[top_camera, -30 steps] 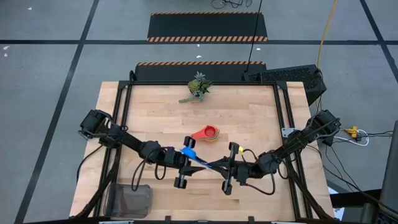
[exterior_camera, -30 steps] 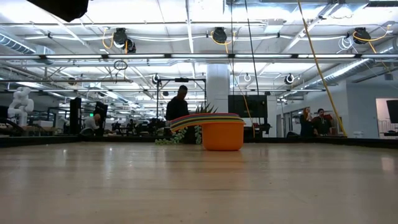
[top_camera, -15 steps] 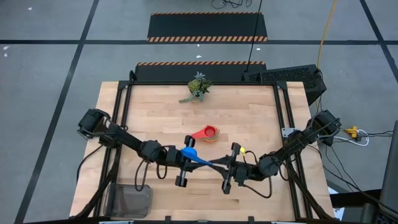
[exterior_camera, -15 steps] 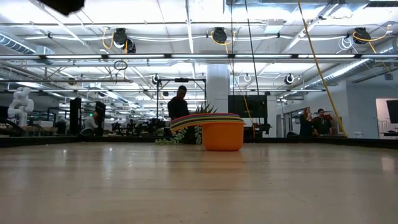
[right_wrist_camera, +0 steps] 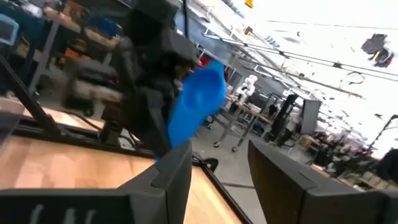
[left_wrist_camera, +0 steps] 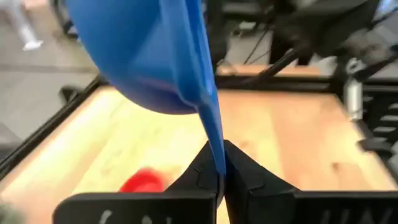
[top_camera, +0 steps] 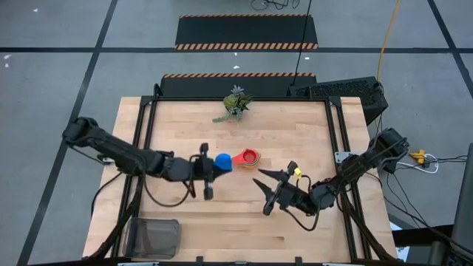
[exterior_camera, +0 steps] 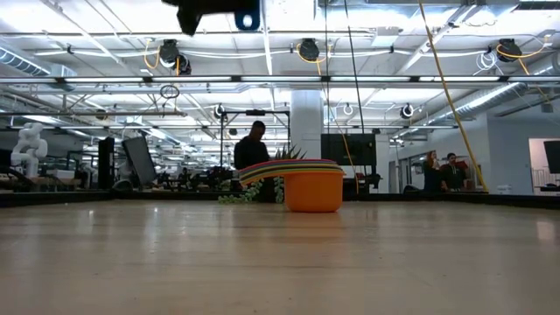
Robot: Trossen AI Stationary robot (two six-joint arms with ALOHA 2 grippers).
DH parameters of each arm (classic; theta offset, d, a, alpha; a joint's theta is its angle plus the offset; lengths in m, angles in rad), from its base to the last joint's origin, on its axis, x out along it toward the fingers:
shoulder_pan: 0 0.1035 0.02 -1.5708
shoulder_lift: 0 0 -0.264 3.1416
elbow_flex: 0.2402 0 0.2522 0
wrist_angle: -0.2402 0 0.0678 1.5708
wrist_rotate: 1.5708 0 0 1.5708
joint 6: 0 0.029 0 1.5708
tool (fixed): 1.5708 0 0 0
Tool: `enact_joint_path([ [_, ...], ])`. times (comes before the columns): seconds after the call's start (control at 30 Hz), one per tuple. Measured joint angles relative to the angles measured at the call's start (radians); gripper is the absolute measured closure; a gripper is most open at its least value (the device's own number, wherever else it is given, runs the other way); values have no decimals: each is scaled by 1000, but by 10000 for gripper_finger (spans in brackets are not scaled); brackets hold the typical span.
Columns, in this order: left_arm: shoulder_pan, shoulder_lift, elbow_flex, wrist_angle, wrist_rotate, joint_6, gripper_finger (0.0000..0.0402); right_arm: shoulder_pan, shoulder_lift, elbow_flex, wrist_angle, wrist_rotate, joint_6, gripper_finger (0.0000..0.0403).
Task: Nest measuring cups in basket
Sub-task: Stack the blue measuring cup on top of the red measuring cup
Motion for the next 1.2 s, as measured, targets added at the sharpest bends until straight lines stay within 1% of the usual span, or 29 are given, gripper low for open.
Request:
enact_joint_path([
  [0.07, 38, -3, 0, -57, 25, -30, 398, -18, -10, 1, -30, -21, 36, 248],
  [0.13, 78, 2, 0, -109, 95, -34, 398, -48, -13, 25, -103, -33, 88, 246],
  [0.2, 123, 21, 0, -111, 182, -31, 398, -82, -12, 62, -248, -37, 157, 241],
  [0.23, 144, 34, 2, -110, 222, -24, 398, -102, -12, 85, -338, -60, 215, 238],
  [0.27, 160, 43, 2, -129, 255, -10, 398, -125, -12, 108, -433, -111, 291, 234],
  [0.33, 180, 63, -1, -174, 284, 13, 398, -175, -12, 141, -598, -243, 446, 228],
  [0.37, 185, 70, -1, -182, 289, 24, 398, -200, -12, 150, -650, -308, 506, 225],
  [0.43, 190, 76, -1, -237, 292, 29, 398, -243, -11, 150, -696, -378, 563, 220],
  [0.6, 165, 77, -1, -348, 291, -18, 397, -298, -12, 113, -657, -440, 586, 212],
  [0.67, 149, 77, -1, -365, 291, -28, 396, -318, -12, 95, -620, -502, 588, 211],
  [0.83, 119, 77, -1, -364, 286, -33, 398, -383, -12, 67, -557, -702, 639, 217],
  [1.03, 104, 85, 0, -360, 281, -46, 393, -423, -5, 66, -535, -824, 676, 233],
  [1.1, 103, 97, 1, -360, 278, -48, 395, -428, 13, 66, -479, -868, 682, 240],
  [1.2, 105, 111, 2, -350, 272, -51, 398, -428, 52, 65, -390, -908, 685, 248],
])
